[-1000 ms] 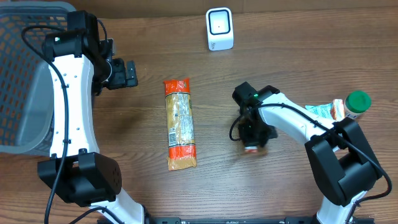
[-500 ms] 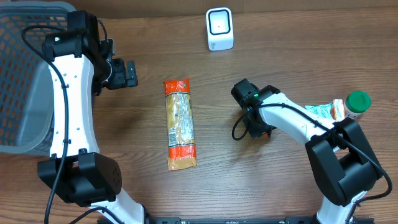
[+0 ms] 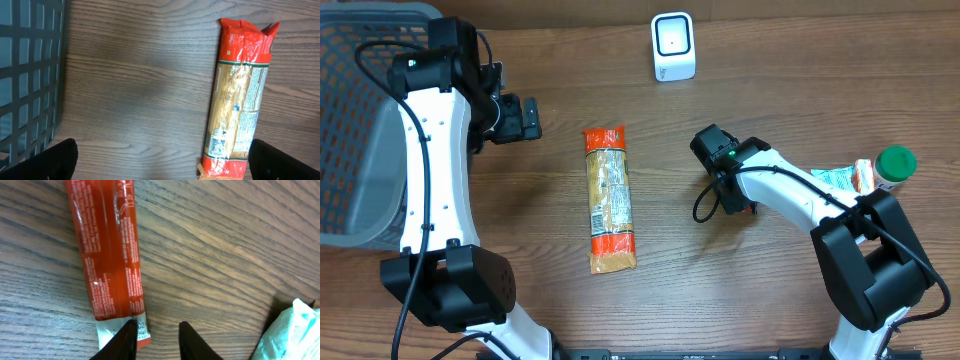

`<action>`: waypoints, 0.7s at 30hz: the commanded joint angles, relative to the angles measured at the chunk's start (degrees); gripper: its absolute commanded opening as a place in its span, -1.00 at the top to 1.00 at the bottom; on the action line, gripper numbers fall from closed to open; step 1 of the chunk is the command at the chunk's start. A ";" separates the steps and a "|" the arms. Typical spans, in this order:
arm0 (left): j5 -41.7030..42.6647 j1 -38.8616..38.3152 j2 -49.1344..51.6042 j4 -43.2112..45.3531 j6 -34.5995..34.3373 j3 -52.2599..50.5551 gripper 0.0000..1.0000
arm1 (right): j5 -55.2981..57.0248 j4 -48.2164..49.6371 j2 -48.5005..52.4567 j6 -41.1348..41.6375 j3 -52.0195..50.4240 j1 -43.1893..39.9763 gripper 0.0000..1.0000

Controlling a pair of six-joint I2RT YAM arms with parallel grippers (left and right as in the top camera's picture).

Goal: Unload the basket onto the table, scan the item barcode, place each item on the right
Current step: 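Lift the right gripper holding the red strip up and right, then raise the red strip and carry it toward the white scanner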

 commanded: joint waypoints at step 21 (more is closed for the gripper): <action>0.22 -0.13 -1.42 0.02 0.44 1.03 -0.99 | -32.26 -0.85 -3.32 0.09 1.66 -13.51 0.17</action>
